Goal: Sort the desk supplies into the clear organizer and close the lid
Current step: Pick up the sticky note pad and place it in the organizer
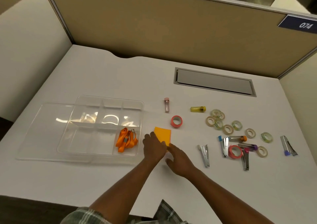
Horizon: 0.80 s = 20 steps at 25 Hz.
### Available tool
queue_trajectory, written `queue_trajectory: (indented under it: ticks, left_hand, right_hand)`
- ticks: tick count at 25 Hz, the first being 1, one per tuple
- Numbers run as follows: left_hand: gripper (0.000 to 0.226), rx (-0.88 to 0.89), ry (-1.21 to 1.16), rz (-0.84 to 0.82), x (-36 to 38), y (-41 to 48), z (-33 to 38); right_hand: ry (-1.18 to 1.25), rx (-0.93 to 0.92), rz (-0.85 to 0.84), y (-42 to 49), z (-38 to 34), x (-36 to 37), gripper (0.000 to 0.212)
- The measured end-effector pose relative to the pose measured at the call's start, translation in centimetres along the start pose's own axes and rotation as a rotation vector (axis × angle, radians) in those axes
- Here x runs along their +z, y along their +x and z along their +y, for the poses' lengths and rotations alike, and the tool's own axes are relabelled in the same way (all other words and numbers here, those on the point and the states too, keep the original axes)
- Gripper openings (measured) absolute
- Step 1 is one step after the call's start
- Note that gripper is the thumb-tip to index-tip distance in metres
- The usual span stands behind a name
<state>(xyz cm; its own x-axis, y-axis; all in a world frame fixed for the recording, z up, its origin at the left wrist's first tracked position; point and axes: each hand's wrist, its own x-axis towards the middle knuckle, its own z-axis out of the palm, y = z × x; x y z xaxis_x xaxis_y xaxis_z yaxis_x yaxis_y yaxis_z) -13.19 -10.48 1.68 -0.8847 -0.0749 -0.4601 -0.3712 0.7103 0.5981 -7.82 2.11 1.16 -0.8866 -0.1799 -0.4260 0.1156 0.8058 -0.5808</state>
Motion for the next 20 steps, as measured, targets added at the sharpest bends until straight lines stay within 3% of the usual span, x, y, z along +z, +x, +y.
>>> queue_trajectory:
  ticks: [4, 7, 10, 12, 16, 20]
  left_hand:
    - [0.041, -0.156, -0.12, 0.135, 0.9, -0.6, 1.8]
    - [0.02, 0.063, -0.138, 0.172, 2.0, -3.1, 3.4]
    - [0.011, 0.266, -0.274, 0.16, 3.4, -6.4, 5.5]
    - [0.008, 0.249, -0.41, 0.151, 3.9, -7.5, 6.5]
    - [0.011, -0.062, -0.787, 0.078, 4.0, -7.8, 8.1]
    - [0.01, -0.208, -0.893, 0.096, 4.9, -8.0, 9.6]
  right_hand:
    - [0.567, 0.276, -0.027, -0.7, 0.5, -1.2, 0.056]
    - [0.956, 0.383, -0.018, -1.6, 1.4, -2.6, 0.036]
    - [1.207, 0.389, 0.075, -2.4, 3.8, -4.8, 0.043]
    - [1.265, 0.366, 0.128, -3.0, 5.3, -6.6, 0.048]
    - [1.359, 0.304, 0.092, -4.0, 7.5, -10.1, 0.048]
    - [1.236, 0.204, 0.112, -5.0, 8.8, -12.5, 0.025]
